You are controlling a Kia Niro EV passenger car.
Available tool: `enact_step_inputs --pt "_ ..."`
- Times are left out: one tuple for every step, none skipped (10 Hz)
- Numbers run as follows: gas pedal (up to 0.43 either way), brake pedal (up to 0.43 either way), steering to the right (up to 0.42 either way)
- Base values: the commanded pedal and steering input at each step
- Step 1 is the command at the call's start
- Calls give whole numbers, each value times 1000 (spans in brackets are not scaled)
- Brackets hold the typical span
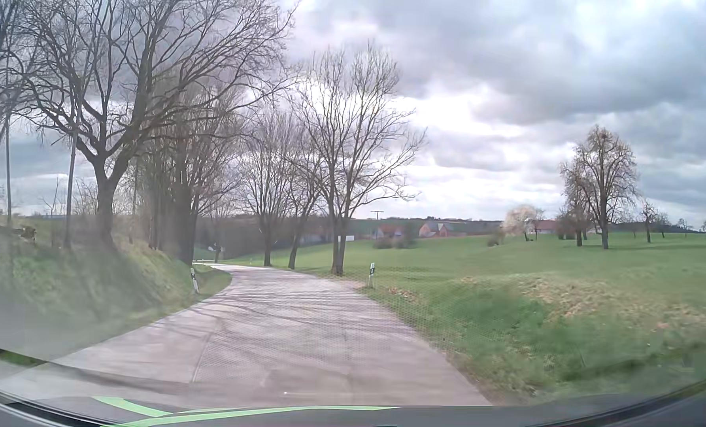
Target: Follow the waypoints while adhering to traffic rules and regulations
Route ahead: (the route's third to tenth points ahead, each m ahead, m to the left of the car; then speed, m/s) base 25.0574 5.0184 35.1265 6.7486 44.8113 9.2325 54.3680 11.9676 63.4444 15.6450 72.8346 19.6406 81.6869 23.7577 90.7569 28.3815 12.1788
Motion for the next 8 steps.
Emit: enact_step_inputs --pt "47 0 -34" --pt "47 0 -34" --pt "47 0 -34" --pt "47 0 -35" --pt "47 0 -36" --pt "47 0 -38" --pt "47 0 -38" --pt "59 0 -38"
